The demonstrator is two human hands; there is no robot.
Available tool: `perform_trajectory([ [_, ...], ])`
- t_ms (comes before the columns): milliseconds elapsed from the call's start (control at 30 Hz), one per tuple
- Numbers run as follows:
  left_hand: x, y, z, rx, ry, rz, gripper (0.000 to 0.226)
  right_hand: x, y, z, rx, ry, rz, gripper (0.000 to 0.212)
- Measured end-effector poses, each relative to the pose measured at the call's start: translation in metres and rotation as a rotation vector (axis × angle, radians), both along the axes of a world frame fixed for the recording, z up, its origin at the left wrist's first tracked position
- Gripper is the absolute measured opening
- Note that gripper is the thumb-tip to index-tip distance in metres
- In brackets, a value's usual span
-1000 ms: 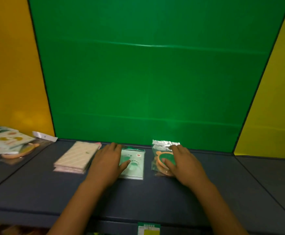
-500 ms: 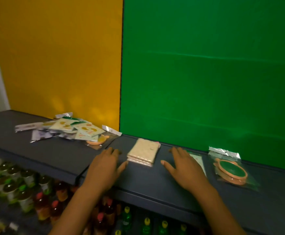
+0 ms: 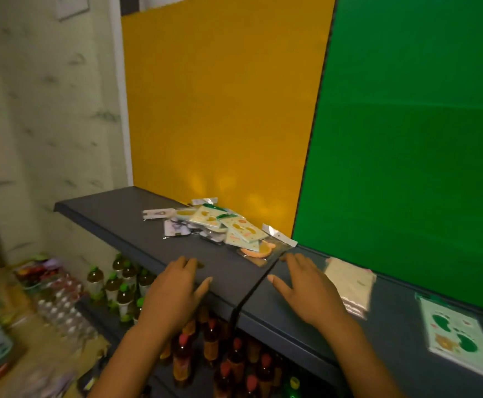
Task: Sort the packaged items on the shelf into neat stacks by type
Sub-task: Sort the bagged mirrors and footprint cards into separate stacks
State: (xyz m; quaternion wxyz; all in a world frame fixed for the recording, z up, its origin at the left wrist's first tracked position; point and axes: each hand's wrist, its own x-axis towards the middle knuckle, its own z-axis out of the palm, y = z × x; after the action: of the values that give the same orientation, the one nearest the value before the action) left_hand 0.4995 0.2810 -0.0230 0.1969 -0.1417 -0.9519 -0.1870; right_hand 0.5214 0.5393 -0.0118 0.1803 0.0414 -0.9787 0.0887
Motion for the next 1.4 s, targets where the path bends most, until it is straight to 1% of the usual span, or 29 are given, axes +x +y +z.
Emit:
perform_trajectory([
  [200,-0.043,-0.038,-0.004,0.024,-0.004,0.092,0.042,-0.071,-0.039,0.001,-0.054,0.033,0.111,0.053],
  [333,-0.08,-0.051,-0.002,0.037,-0.001,0.132,0.042,-0.118,-0.052,-0.001,-0.064,0.037,0.131,0.054],
  [533,-0.153,-0.056,0.018,0.054,0.014,0.154,0.041,-0.195,-0.053,0.002,-0.074,0.082,0.137,0.054],
  [700,-0.198,-0.049,0.014,0.099,-0.005,0.142,0.038,-0.239,-0.052,-0.001,-0.055,0.096,0.098,0.053],
  [800,-0.221,-0.048,-0.001,0.146,-0.055,0.115,0.034,-0.253,-0.053,-0.014,-0.084,0.047,0.054,0.052],
  [933,-0.252,-0.047,-0.014,0.242,-0.136,0.088,0.039,-0.271,-0.057,-0.022,-0.126,-0.012,-0.009,0.053],
  [1067,-0.29,-0.044,-0.021,0.325,-0.203,0.079,0.052,-0.286,-0.054,-0.024,-0.168,-0.005,-0.075,0.052],
  [1300,-0.337,-0.045,-0.033,0.45,-0.317,0.024,0.054,-0.304,-0.052,-0.037,-0.269,0.0,-0.213,0.044],
  [1400,-0.347,-0.05,-0.044,0.54,-0.374,-0.028,0.051,-0.307,-0.05,-0.046,-0.307,0.003,-0.273,0.04],
])
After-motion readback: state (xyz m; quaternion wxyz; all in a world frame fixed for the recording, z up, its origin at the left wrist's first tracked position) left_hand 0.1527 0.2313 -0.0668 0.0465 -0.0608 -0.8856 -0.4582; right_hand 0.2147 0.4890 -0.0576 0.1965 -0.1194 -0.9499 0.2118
